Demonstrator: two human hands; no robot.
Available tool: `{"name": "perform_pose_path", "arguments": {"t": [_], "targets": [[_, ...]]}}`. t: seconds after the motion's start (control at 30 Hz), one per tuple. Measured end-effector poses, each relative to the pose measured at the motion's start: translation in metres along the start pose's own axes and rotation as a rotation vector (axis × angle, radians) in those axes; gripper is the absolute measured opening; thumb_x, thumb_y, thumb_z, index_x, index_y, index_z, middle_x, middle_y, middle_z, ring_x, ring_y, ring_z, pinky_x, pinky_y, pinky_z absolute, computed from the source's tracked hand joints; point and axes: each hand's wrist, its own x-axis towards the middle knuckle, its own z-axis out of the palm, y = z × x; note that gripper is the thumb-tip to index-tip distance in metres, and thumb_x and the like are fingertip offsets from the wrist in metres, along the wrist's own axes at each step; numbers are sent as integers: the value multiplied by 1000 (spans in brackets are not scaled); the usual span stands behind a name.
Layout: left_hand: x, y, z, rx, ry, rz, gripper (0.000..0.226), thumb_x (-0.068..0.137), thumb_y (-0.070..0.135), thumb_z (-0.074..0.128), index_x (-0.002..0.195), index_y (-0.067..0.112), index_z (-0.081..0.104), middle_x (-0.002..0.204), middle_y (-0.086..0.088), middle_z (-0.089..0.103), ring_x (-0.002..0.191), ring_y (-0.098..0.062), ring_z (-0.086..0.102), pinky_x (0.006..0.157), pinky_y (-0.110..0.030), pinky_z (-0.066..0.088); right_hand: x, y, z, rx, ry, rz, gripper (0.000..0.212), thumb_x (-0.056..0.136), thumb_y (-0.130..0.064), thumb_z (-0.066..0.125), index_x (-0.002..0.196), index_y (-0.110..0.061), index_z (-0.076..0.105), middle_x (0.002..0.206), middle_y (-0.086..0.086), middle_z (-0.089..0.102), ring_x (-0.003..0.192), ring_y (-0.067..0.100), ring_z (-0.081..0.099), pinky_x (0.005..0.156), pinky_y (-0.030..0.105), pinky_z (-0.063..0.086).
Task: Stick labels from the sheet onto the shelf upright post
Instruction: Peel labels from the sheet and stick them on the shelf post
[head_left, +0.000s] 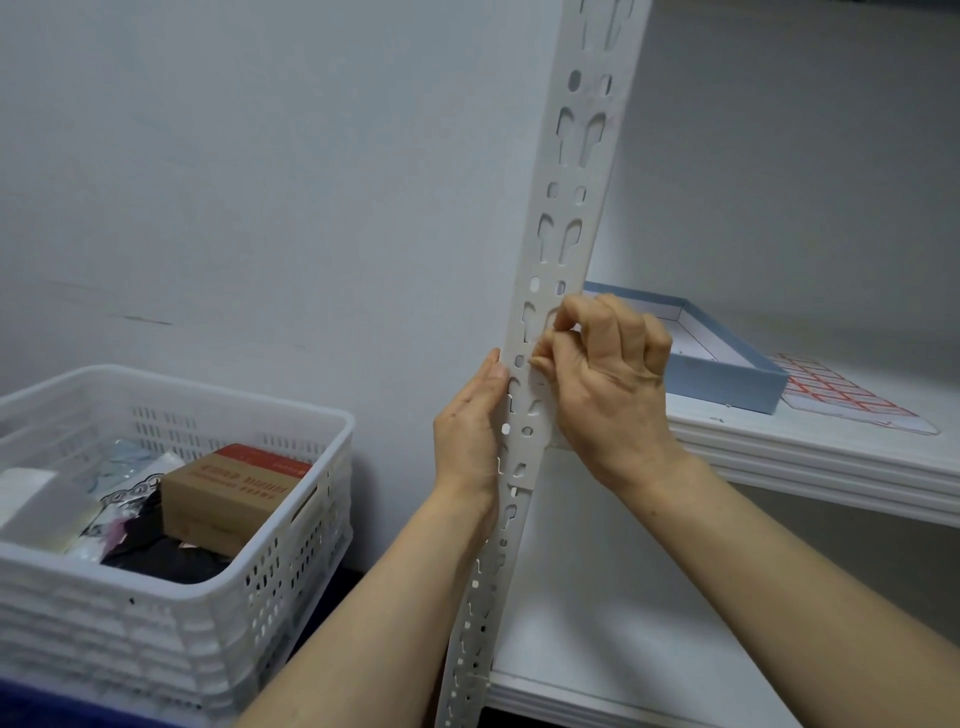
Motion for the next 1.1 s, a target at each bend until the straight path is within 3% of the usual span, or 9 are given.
{"name": "perform_pose_path", "arguments": {"t": [0.27,0.47,0.53,0.6,0.67,0.73,0.8,0.97,1.1], "targets": [[-2,1,2,-25,21,-26,78,64,48,73,131,12,56,134,-12,57,124,-27,54,110,-50,36,2,-1,-3,23,-14,77,9,78,-18,65,72,-13,60,104,-5,37,101,17,38,88,30,22],[-6,5,2,3,38,-37,76,65,51,75,130,16,58,133,-7,59,123,-24,55,110,-47,36,16,2,-17,285,-119,374,23,86,-30,51,84,-11,63,108,-5,39,101,16,37,84,23,18],[-13,10,10,56,84,-19,63,74,43,71,129,18,59,129,-1,61,120,-19,57,108,-44,39,14,7,-24,410,-174,488,24,90,-29,49,87,-10,63,106,-3,41,103,17,39,87,22,22],[-25,12,22,234,265,139,44,86,23,63,130,21,58,120,15,58,116,-8,54,105,-27,40,14,14,-34,587,-239,632,16,94,-23,51,85,-14,62,102,-10,38,105,17,42,91,21,31],[-42,20,40,486,369,440,44,90,9,57,131,25,52,110,20,46,108,-4,47,93,-9,35,19,22,-46,765,-305,806,19,95,-19,51,80,-24,61,100,-13,41,101,8,46,86,6,33],[-49,26,56,578,254,671,44,87,8,56,127,25,53,106,8,51,98,-5,52,82,-11,43,22,31,-53,875,-329,946,23,95,-18,51,78,-30,62,105,-5,51,97,3,50,81,2,34],[-46,29,73,596,135,744,38,84,9,57,120,21,60,100,2,58,87,-2,58,74,-13,47,22,41,-58,937,-330,1045,25,96,-18,50,78,-30,64,106,0,60,96,7,54,81,13,38],[-32,37,116,591,-60,593,38,81,9,72,117,18,64,101,0,63,82,2,62,80,-14,51,28,69,-73,1125,-347,1257,27,95,-14,51,75,-22,66,71,-18,64,69,-6,53,61,17,36],[-14,37,141,652,-124,553,34,78,7,74,111,12,68,92,2,65,79,-5,64,84,-18,53,34,90,-72,1203,-338,1362,27,94,-11,51,72,-16,66,77,-5,62,74,8,44,61,23,33]]}}
